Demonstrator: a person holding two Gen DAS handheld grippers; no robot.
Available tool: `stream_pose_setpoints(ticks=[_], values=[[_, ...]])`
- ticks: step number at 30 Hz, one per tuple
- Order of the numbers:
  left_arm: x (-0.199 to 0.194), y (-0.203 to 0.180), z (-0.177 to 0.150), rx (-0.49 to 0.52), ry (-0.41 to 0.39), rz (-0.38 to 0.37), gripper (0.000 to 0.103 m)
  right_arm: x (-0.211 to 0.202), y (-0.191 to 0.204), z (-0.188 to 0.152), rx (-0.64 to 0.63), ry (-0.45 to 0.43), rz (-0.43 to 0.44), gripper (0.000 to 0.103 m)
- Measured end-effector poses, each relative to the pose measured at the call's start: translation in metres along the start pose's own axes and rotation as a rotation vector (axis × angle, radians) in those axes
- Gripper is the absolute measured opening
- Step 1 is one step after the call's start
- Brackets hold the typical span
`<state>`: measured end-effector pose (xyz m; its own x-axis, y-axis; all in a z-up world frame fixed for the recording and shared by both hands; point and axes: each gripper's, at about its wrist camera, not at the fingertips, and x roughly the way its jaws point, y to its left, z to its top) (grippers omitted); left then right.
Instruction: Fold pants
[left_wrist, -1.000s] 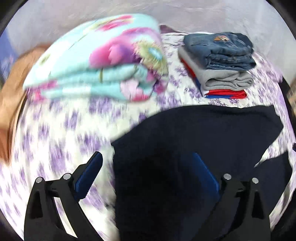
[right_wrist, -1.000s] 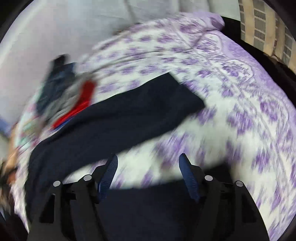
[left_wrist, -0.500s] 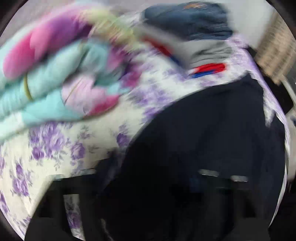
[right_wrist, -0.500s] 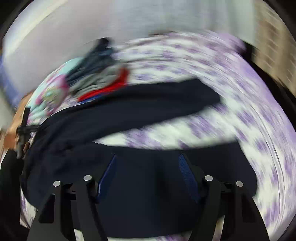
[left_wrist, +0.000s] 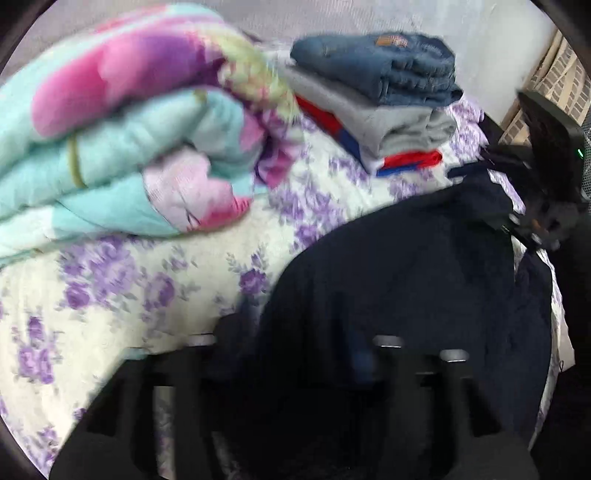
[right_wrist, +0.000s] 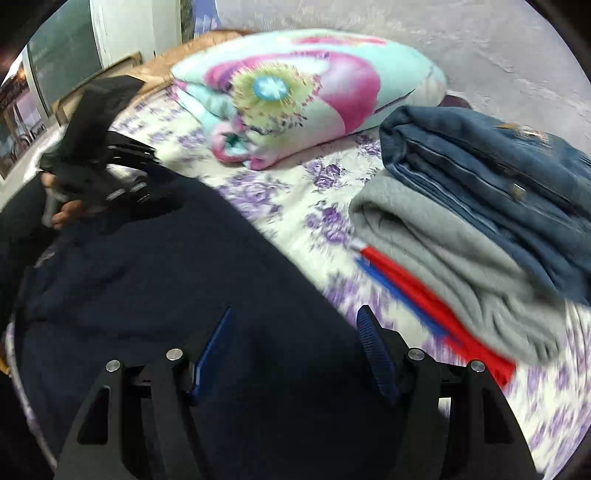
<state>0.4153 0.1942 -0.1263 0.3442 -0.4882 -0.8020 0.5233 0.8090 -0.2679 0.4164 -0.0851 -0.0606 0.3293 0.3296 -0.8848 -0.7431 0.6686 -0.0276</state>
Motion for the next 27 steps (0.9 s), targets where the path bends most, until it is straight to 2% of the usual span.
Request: stream_pose_setpoints(ticks=[2,4,5,6,7,8,9,11,13,15,18,21,25,27], values=[[0.006,-0.004,0.001,0.026,0.001,0.01,0.064,0.018,-0.004,0.006,-0.003,0.034,0.0,0.066],[0.007,-0.007,0.003,0.035,0.0,0.014,0.064,0.037,-0.004,0.007,-0.006,0.086,0.019,0.028],[0.008,-0.009,0.004,0.043,-0.004,0.018,0.055,0.044,-0.003,0.006,-0.004,0.102,0.034,0.01],[0.007,-0.013,0.003,0.065,-0.016,0.035,0.051,0.044,0.0,0.006,-0.018,0.084,0.013,0.009],[0.005,-0.014,0.005,0.071,-0.031,0.042,0.032,0.042,0.002,0.006,-0.033,0.062,-0.011,0.008],[0.003,-0.012,0.008,0.064,-0.038,0.033,0.023,0.038,-0.001,0.008,-0.019,0.036,-0.024,0.008],[0.002,-0.007,0.014,0.038,-0.038,0.022,0.019,0.033,-0.006,0.012,0.01,0.01,-0.025,0.008],[0.006,-0.002,0.024,0.015,-0.042,0.039,0.018,0.029,-0.015,0.019,0.045,-0.013,-0.04,0.008],[0.015,-0.004,0.033,0.03,-0.038,0.076,0.018,0.036,-0.021,0.021,0.057,0.009,-0.054,0.008],[0.018,-0.004,0.035,0.031,-0.036,0.074,0.018,0.046,-0.025,0.018,0.072,0.038,-0.04,0.008],[0.012,-0.006,0.033,0.023,-0.033,0.081,0.018,0.035,-0.021,0.014,0.094,0.016,-0.027,0.008],[-0.007,-0.021,0.031,0.069,-0.044,0.135,0.015,-0.011,-0.01,0.01,0.1,-0.037,-0.01,0.008],[-0.057,-0.048,0.021,0.117,-0.112,0.132,0.013,-0.08,0.024,-0.004,0.081,-0.093,-0.022,0.008],[-0.086,-0.068,0.007,0.144,-0.152,0.127,0.013,-0.12,0.052,-0.026,0.062,-0.118,-0.033,0.008]])
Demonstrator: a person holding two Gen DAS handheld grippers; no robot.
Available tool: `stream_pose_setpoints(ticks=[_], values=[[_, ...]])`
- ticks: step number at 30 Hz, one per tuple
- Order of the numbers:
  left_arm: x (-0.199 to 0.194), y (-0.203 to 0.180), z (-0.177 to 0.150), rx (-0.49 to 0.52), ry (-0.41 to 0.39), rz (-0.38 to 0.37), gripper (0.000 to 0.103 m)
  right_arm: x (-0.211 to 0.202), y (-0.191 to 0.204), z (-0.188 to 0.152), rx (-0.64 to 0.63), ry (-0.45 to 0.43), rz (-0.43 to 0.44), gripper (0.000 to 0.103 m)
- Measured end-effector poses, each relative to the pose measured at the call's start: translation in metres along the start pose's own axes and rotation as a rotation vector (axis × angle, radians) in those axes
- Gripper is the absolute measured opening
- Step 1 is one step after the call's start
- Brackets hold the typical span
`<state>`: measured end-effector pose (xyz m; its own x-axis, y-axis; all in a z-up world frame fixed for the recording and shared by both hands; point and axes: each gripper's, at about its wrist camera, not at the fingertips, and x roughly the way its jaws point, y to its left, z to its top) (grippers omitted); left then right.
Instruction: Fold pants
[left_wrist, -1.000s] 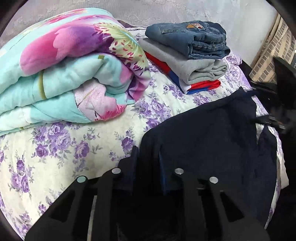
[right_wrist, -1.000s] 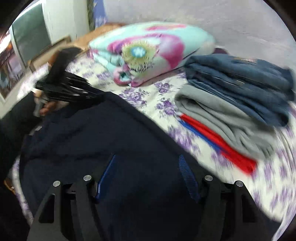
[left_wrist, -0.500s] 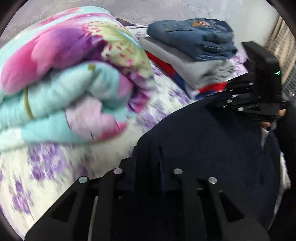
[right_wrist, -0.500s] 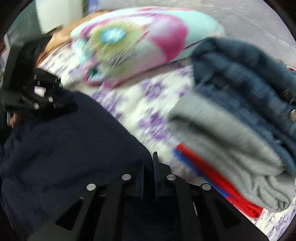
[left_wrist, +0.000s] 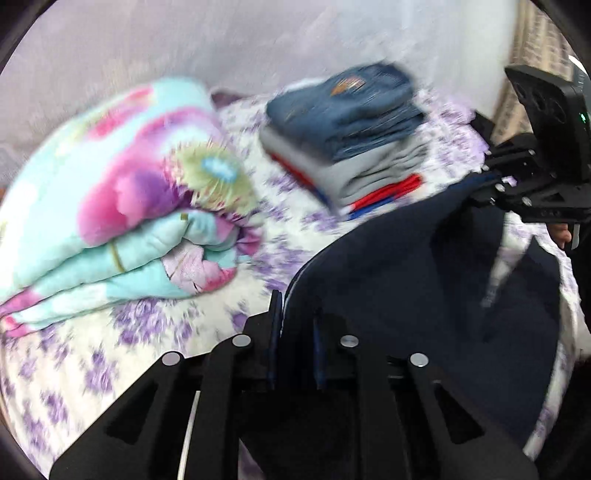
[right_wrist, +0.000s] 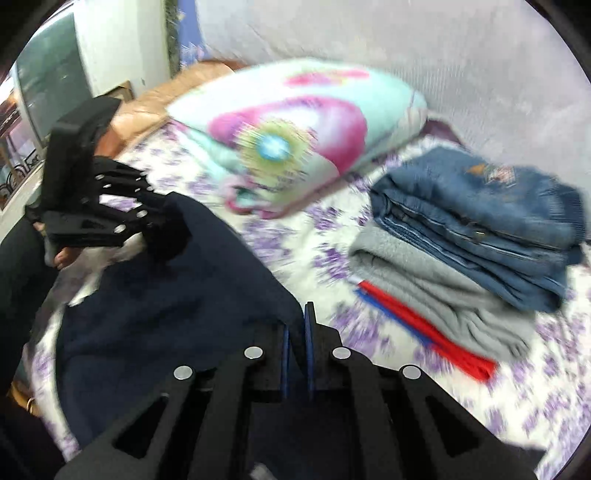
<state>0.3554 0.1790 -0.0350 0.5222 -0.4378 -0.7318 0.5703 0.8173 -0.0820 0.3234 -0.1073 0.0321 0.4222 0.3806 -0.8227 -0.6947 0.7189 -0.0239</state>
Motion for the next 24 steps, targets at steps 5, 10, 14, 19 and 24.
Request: stream_pose_setpoints(ticks=[5,10,14,19,24], values=[[-0.075,-0.054,-0.053,0.065,-0.071,0.006,0.013,-0.064,0.086,-0.059,-0.034,-0.017,0.029,0.007],[-0.111,-0.097,-0.137,0.047,-0.08,-0.022,0.013,-0.053,0.162,-0.126,0.0,0.056,0.064,0.008],[-0.087,-0.093,-0.182,-0.024,0.008,-0.046,0.013,-0.005,0.182,-0.162,0.069,0.111,0.063,0.008],[-0.087,-0.1,-0.201,-0.033,0.045,-0.061,0.018,0.032,0.172,-0.182,0.196,0.119,0.086,0.008],[-0.112,-0.114,-0.202,-0.018,0.027,-0.087,0.09,0.026,0.184,-0.186,0.178,0.096,0.06,0.011]])
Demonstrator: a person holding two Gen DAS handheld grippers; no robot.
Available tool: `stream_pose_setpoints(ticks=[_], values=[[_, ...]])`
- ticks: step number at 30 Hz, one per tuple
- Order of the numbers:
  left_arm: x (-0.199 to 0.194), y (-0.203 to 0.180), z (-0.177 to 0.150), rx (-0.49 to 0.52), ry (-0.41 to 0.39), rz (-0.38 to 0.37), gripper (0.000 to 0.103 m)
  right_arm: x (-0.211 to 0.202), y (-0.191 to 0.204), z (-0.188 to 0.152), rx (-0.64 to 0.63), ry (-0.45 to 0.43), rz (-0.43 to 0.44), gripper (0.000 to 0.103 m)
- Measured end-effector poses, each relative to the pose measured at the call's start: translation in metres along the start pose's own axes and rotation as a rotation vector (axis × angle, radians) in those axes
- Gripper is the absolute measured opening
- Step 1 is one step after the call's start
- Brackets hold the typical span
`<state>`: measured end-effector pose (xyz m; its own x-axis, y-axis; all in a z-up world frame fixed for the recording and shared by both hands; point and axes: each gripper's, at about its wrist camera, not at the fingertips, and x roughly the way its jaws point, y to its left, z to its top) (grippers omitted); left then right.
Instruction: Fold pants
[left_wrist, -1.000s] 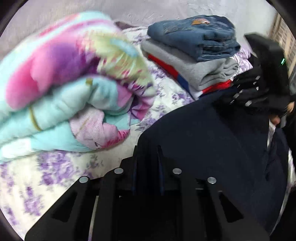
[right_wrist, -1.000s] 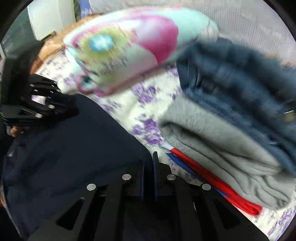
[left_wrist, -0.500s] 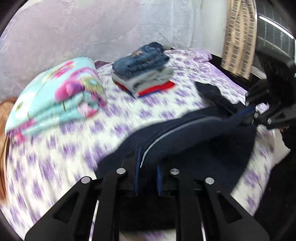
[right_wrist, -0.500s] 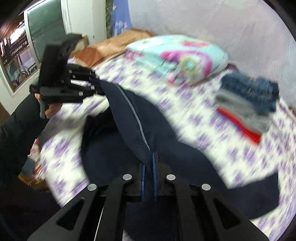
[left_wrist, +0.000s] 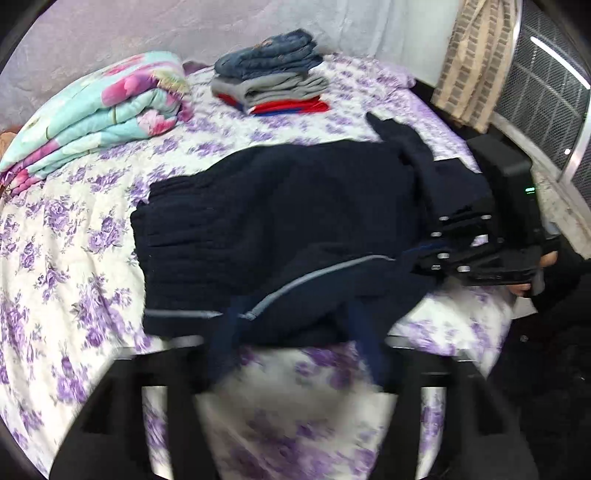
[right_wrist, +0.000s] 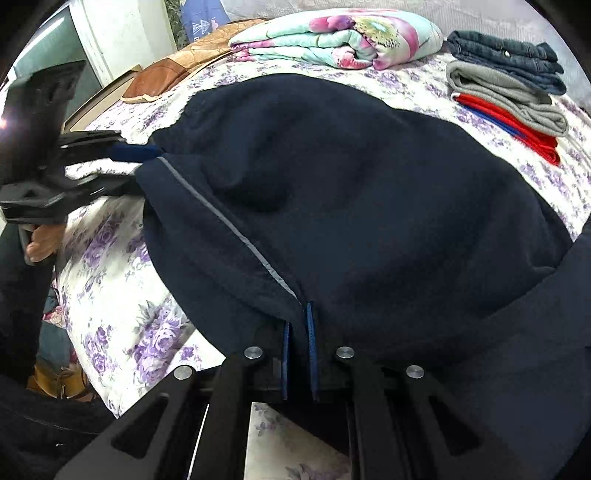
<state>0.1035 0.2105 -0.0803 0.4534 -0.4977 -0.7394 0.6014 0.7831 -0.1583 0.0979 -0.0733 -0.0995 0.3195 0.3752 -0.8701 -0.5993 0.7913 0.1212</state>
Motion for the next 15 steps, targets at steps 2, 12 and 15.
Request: stream_pose_setpoints(ticks=[2,12,15], values=[[-0.013,-0.009,-0.004,0.019,-0.035,-0.015,0.095,-0.002,0.003,-0.001,-0.008,0.002,-0.005,0.012],[-0.016,-0.032,0.044,-0.203,-0.209,0.032,0.096,-0.048,0.023,0.006,0.001,-0.103,0.051,0.017],[0.018,-0.025,0.051,-0.324,-0.161,0.03,0.095,-0.007,0.017,0.002,0.05,0.011,0.052,0.012]])
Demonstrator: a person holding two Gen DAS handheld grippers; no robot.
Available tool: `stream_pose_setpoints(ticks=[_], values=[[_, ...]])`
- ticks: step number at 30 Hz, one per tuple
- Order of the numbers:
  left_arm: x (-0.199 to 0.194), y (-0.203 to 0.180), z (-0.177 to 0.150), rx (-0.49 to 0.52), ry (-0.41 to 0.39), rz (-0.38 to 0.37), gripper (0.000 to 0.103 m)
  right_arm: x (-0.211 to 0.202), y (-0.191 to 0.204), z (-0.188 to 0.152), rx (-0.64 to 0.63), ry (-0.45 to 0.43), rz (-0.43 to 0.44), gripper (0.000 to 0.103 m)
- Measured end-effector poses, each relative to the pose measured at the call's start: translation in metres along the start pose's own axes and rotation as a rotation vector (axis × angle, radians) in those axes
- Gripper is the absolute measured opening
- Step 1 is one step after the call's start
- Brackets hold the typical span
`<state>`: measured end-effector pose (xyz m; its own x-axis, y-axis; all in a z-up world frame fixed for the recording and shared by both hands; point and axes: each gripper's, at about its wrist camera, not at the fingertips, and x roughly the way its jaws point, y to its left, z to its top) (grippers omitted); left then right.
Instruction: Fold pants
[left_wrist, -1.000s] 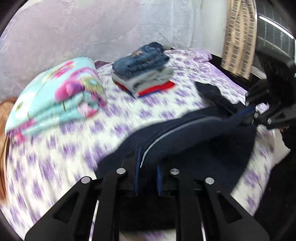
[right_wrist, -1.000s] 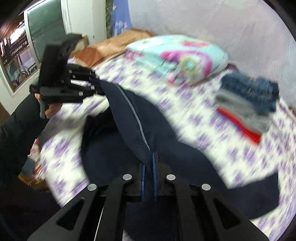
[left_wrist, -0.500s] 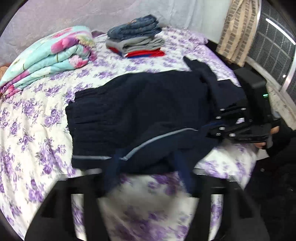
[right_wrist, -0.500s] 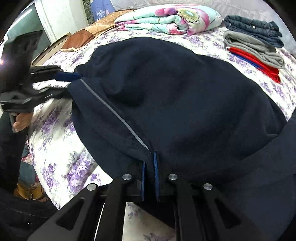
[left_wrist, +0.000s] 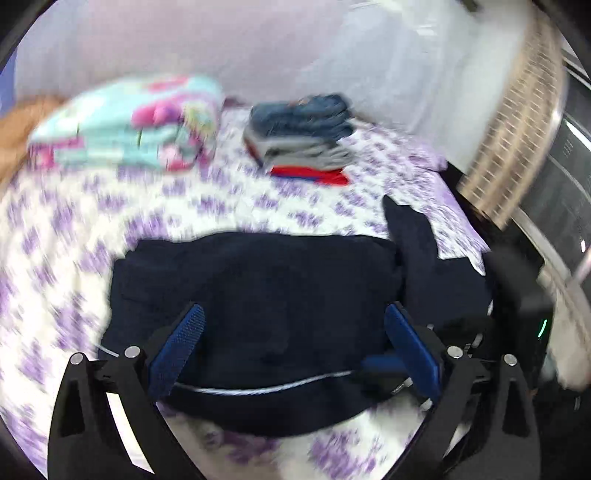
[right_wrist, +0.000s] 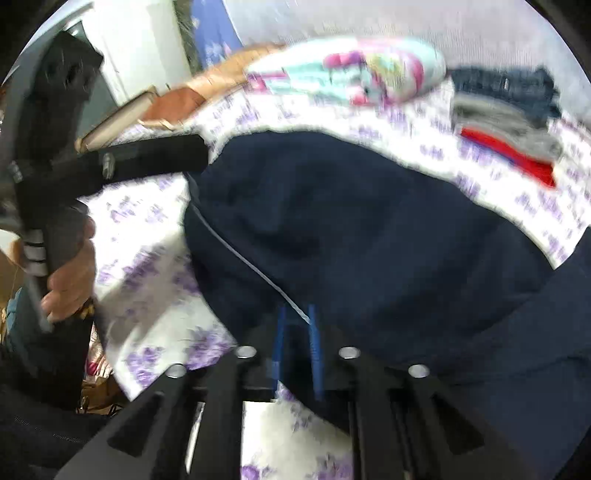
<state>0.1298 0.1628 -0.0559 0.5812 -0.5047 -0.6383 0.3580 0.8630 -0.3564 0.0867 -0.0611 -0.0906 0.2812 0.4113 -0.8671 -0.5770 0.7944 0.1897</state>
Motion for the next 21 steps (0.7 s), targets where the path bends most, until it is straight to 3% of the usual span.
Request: stream_pose_setpoints(ticks=[1,3,5,7,9,10,11,13,17,21], values=[[0.008,0.002,-0.003,-0.024,0.019,-0.004,0.093,0.012,-0.001,-0.005,0.018,0.032,0.003,0.012],[0.031,0.005,-0.016,-0.047,0.099,0.033,0.063,0.006,0.002,-0.009,0.02,0.017,-0.006,0.012],[0.046,0.007,-0.029,-0.029,0.141,0.128,0.054,-0.009,-0.004,-0.003,0.061,0.048,0.017,0.014],[0.047,0.001,-0.038,0.028,0.105,0.186,0.051,-0.037,-0.023,0.01,0.113,0.019,0.014,0.023],[0.048,-0.004,-0.04,0.057,0.094,0.232,0.049,-0.074,-0.066,0.035,0.195,-0.038,-0.17,0.07],[0.049,-0.005,-0.04,0.066,0.087,0.241,0.05,-0.084,-0.085,0.044,0.235,-0.045,-0.244,0.075],[0.05,-0.005,-0.041,0.072,0.08,0.244,0.049,-0.095,-0.121,0.06,0.302,-0.034,-0.338,0.075],[0.047,-0.003,-0.041,0.066,0.071,0.23,0.049,-0.1,-0.176,0.078,0.43,0.021,-0.428,0.075],[0.04,0.005,-0.041,0.034,0.064,0.185,0.047,-0.083,-0.29,0.102,0.685,0.157,-0.518,0.073],[0.039,0.008,-0.041,0.021,0.061,0.161,0.046,-0.046,-0.342,0.12,0.794,0.233,-0.582,0.068]])
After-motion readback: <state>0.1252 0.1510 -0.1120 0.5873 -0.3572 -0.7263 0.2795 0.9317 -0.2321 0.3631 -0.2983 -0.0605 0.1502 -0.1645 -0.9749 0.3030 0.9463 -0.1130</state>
